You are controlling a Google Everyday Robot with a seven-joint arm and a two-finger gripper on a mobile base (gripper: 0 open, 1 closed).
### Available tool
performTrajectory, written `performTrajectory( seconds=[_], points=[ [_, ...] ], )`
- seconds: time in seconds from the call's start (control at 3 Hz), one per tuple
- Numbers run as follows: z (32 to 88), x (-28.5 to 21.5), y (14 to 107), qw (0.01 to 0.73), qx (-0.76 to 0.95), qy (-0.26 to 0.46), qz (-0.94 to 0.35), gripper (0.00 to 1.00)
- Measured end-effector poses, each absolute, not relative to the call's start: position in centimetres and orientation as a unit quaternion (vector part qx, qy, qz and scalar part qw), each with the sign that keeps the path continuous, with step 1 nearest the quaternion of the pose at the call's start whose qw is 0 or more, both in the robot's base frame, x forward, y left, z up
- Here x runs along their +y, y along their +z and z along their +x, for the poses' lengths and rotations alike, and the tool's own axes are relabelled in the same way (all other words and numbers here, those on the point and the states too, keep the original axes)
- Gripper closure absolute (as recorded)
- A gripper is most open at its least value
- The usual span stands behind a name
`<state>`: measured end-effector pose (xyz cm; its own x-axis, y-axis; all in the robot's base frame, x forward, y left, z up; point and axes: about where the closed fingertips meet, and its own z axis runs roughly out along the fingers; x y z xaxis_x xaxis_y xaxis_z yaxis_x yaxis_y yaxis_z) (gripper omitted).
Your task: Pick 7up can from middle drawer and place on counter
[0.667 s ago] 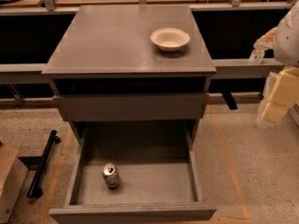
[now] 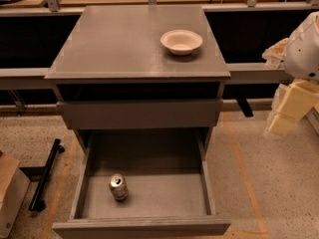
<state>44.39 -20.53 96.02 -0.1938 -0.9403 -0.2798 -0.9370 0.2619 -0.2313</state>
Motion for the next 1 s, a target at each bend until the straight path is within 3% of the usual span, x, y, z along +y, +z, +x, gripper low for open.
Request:
performTrajectory(
  seconds=[0.67,1.0],
  points=[
    [46.5,-16.1,87.8,0.202,0.738,0.095,-0.637,0.00],
    [46.5,-16.1,87.8,0.202,0.738,0.095,-0.637,0.00]
  ],
)
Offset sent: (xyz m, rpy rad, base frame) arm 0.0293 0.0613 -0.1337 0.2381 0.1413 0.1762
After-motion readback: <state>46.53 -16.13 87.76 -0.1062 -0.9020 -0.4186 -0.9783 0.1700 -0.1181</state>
